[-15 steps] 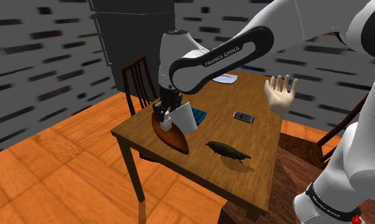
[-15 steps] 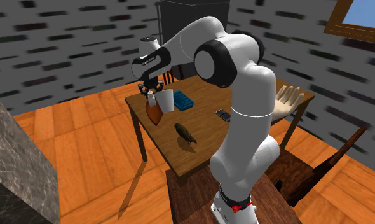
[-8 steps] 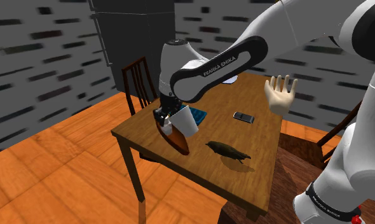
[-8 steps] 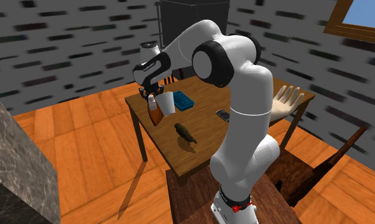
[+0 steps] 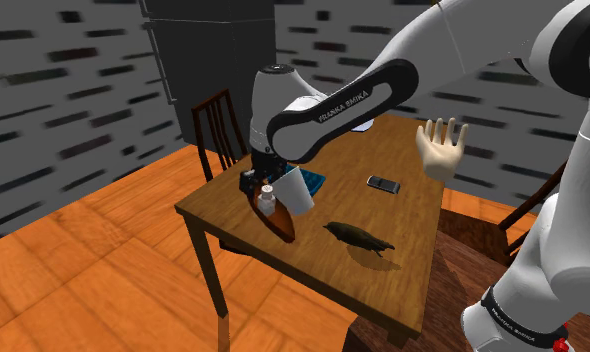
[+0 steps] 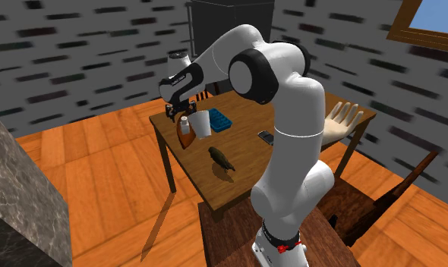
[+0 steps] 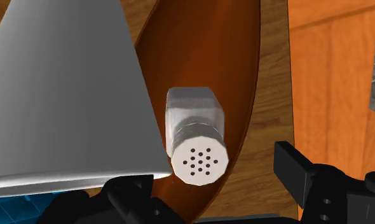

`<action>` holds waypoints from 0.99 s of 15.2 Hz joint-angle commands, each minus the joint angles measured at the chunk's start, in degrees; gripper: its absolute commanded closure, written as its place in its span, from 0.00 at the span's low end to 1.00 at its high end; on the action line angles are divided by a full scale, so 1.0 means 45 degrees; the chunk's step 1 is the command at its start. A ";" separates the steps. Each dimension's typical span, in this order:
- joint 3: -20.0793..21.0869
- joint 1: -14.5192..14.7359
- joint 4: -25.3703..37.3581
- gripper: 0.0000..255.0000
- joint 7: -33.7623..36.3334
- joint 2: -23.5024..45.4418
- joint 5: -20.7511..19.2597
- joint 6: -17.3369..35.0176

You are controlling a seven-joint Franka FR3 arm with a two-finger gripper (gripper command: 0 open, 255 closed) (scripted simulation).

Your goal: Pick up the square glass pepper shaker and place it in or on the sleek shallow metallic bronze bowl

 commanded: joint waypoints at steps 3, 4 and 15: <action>0.0005 0.0004 0.0004 0.00 -0.0002 0.0022 0.0006 -0.0024; 0.0007 -0.0001 -0.0111 0.00 -0.0002 -0.0039 0.0016 0.0032; 0.0098 -0.0078 0.0187 0.00 -0.0260 -0.1092 0.0407 -0.1284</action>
